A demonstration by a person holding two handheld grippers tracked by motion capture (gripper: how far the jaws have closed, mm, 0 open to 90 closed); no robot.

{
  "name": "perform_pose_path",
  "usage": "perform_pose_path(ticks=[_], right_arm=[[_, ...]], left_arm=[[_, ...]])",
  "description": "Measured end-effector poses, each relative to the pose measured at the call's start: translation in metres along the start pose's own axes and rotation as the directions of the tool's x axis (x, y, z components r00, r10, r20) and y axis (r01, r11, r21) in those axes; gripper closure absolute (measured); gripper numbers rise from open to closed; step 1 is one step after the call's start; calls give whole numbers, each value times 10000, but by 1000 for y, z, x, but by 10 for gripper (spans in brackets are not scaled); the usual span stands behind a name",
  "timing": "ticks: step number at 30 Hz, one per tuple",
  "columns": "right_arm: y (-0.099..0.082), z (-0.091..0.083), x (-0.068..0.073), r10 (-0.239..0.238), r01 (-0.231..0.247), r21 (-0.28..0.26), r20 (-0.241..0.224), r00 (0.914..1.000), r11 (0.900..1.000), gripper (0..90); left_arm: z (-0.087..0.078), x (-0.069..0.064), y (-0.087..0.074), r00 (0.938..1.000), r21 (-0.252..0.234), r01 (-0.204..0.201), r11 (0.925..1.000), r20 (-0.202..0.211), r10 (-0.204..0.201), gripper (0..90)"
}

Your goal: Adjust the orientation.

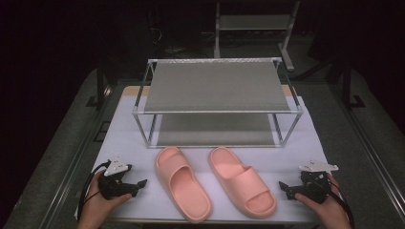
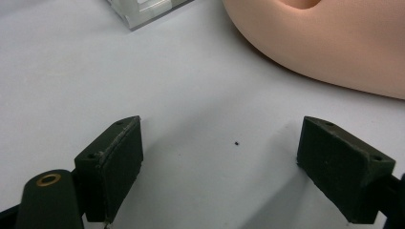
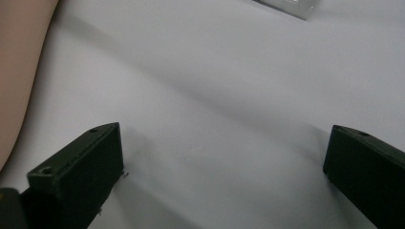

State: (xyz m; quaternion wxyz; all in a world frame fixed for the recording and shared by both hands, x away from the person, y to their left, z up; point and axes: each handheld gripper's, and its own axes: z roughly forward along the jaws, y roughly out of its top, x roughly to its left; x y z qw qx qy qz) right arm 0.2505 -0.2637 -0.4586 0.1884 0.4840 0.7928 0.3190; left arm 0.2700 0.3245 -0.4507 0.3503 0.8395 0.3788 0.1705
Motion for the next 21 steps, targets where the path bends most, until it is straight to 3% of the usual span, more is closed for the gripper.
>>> perform_pose_path(ticks=[12,13,15,21], right_arm=[[0,0,0,1,-1,3,-4,10000,10000,0],[0,0,0,2,-2,14,-11,10000,10000,0],[0,0,0,2,-2,15,-16,10000,10000,0],[0,0,0,-20,20,16,1,10000,10000,0]], left_arm=[[-1,-1,4,10000,196,12,9998,38,-13,183],[-2,-1,5,9999,187,-45,9998,149,42,276],[-3,-2,6,9999,218,-80,9997,144,76,310],[-4,1,19,9992,22,-185,9998,363,184,669]])
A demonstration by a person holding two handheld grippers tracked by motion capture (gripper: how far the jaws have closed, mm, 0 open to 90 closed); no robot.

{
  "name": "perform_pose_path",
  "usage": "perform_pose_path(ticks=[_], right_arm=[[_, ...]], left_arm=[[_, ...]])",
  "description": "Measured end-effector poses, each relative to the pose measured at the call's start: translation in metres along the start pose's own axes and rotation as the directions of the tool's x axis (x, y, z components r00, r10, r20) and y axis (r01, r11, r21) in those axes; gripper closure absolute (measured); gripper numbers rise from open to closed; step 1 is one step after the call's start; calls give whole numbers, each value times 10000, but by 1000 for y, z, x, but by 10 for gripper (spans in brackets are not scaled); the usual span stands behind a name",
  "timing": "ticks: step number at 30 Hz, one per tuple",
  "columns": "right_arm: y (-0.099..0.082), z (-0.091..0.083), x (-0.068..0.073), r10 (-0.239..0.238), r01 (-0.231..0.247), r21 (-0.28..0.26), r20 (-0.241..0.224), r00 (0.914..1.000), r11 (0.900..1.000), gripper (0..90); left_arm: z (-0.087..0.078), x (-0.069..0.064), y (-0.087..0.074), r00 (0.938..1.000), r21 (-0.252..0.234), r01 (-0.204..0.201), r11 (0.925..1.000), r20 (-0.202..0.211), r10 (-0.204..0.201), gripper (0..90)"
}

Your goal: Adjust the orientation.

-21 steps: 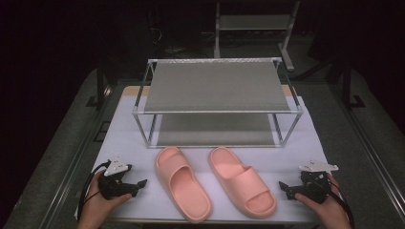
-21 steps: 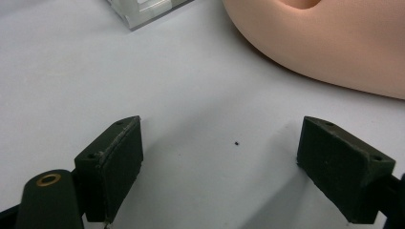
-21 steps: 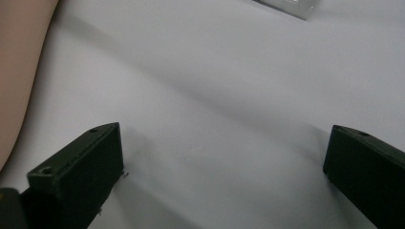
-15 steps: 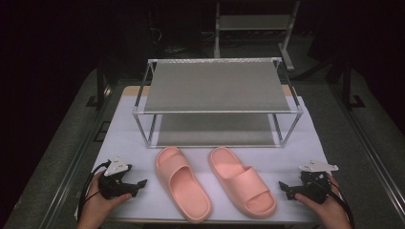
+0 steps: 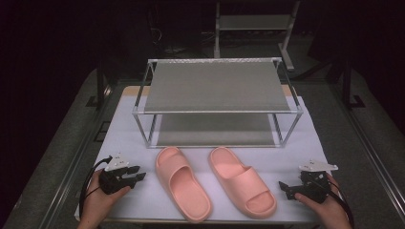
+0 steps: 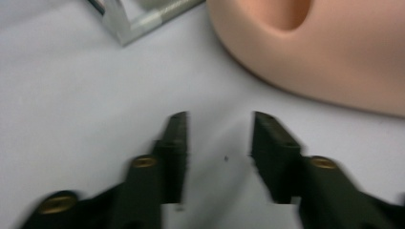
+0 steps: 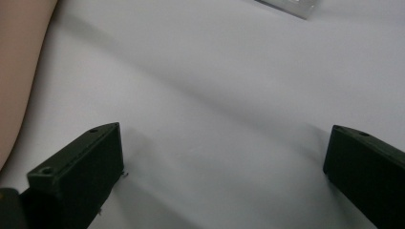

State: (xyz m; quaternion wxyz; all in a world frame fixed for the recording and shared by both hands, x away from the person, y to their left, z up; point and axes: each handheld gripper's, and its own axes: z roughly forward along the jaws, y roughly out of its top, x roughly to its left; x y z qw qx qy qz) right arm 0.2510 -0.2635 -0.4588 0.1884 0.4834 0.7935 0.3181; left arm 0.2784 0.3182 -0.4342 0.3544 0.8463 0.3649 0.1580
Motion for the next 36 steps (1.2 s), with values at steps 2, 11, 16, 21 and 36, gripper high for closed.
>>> perform_pose_path(ticks=[2,11,16,21,36], right_arm=[[0,0,0,11,-11,10,0,10000,10000,0],[0,0,0,22,-22,7,-8,10000,10000,0],[0,0,0,8,-8,10,-14,10000,10000,0],[0,0,0,17,-17,28,-20,10000,10000,0],[0,0,0,24,-24,30,-27,10000,10000,0]], left_arm=[[1,2,6,9999,-1,110,9999,86,-110,797],[21,4,26,9977,155,364,9992,564,-372,900],[29,1,34,9977,130,215,9997,636,-223,900],[44,0,46,9970,39,130,9999,764,-133,900],[82,-19,82,9924,-68,-536,9985,1102,540,900]])
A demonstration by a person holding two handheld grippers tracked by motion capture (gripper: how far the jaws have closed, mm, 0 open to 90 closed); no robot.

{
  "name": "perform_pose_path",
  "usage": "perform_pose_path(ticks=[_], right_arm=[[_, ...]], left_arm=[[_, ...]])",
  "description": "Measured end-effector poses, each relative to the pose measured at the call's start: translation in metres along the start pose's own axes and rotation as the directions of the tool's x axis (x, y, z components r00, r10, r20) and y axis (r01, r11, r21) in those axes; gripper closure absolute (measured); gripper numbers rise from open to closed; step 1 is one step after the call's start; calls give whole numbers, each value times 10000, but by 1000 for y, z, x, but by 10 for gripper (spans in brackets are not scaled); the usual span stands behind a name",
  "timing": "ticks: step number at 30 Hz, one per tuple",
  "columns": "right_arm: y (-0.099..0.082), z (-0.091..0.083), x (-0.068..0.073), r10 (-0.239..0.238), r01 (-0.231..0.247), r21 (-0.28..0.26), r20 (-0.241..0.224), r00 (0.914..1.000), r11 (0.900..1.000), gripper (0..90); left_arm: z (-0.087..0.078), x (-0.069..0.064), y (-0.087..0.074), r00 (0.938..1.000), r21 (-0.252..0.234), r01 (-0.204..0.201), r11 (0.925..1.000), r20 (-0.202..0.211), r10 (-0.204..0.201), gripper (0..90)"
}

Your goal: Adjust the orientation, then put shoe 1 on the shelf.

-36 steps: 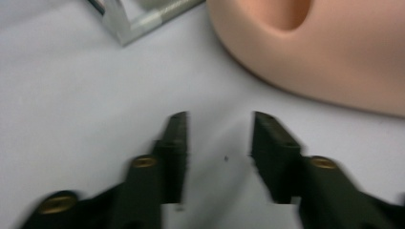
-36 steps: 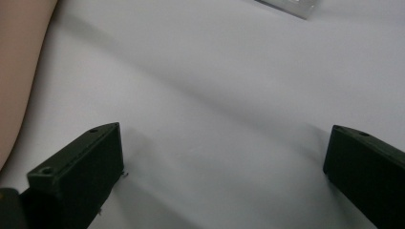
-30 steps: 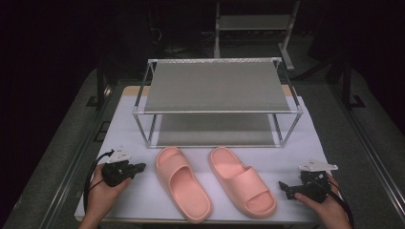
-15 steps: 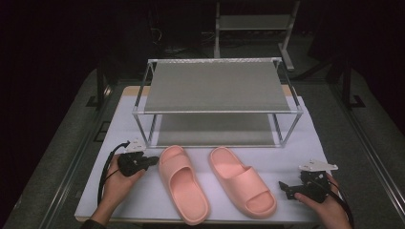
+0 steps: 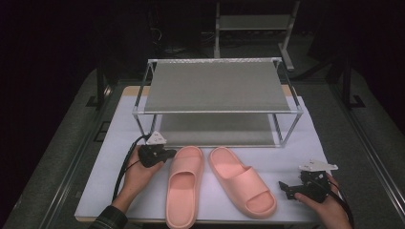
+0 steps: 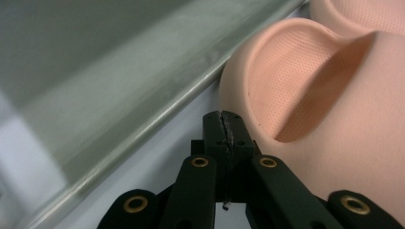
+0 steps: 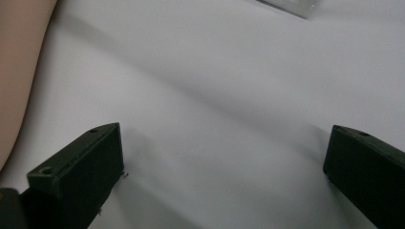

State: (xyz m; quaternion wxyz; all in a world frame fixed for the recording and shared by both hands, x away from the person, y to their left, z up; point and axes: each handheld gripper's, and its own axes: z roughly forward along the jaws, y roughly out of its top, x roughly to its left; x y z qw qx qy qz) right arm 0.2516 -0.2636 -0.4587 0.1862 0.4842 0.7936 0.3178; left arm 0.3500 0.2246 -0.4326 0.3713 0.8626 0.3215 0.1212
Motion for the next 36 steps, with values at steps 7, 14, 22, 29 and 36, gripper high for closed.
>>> perform_pose_path(ticks=[7,14,22,29,36], right_arm=[[0,0,0,-6,6,-12,6,10000,10000,0],[0,0,0,-11,11,-17,8,10000,10000,0],[0,0,0,-13,13,-21,9,10000,10000,0],[0,0,0,-19,19,4,10,10000,10000,0],[0,0,0,-12,12,24,-5,10000,10000,0]], left_arm=[[-14,1,-2,9997,-123,178,9998,-135,-180,770],[-37,-8,-12,9994,-375,270,9989,-217,-278,621],[-71,-22,-32,9986,-824,535,9952,96,-529,522],[-87,-42,-45,9957,-1131,687,9912,696,-611,465],[-82,-57,-44,9938,-1170,544,9916,1029,-424,465]])
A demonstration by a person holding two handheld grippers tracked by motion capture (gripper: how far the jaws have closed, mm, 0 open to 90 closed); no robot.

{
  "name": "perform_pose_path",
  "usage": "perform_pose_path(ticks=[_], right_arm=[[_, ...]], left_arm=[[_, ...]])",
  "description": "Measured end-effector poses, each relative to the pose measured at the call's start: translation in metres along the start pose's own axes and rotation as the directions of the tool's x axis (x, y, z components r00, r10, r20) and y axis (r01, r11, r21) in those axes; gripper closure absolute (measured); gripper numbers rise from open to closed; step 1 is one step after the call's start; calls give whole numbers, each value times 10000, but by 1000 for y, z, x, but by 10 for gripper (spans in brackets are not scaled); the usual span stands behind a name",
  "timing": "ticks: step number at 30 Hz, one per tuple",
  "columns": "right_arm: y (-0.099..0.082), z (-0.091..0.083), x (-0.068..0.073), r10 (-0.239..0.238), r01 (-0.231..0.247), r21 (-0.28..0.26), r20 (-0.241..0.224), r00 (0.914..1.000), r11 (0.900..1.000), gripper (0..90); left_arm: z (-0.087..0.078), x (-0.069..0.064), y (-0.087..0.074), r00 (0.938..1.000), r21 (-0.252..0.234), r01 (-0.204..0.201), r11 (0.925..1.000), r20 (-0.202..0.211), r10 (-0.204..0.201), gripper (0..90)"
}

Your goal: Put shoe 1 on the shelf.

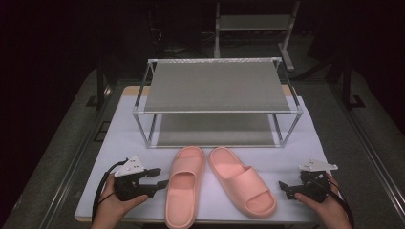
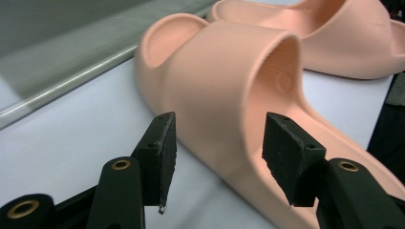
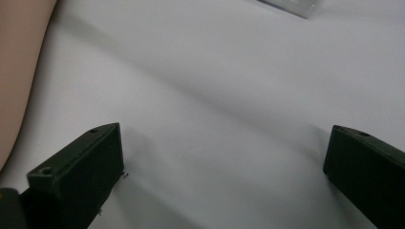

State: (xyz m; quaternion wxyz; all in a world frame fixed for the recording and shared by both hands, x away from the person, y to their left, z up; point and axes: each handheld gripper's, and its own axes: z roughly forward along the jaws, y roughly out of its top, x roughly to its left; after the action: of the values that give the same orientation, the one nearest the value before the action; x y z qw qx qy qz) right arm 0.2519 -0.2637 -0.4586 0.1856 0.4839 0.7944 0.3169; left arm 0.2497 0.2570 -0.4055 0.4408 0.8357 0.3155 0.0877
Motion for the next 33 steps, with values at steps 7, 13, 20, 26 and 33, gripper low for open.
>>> perform_pose_path(ticks=[7,13,20,26,33], right_arm=[[0,0,0,-11,11,-11,1,10000,10000,0],[0,0,0,-7,7,-3,2,10000,10000,0],[0,0,0,-17,17,-21,0,10000,10000,0],[0,0,0,-12,12,-13,-1,10000,10000,0],[0,0,0,-14,14,-19,0,10000,10000,0]], left_arm=[[19,-2,4,9995,187,-294,9994,139,292,526],[21,-1,5,9991,142,-411,9991,110,409,662],[19,2,9,9983,192,-566,9982,-105,569,774],[17,5,12,9977,193,-608,9980,-284,614,813],[11,10,14,9996,-69,-236,9997,-137,235,843]])
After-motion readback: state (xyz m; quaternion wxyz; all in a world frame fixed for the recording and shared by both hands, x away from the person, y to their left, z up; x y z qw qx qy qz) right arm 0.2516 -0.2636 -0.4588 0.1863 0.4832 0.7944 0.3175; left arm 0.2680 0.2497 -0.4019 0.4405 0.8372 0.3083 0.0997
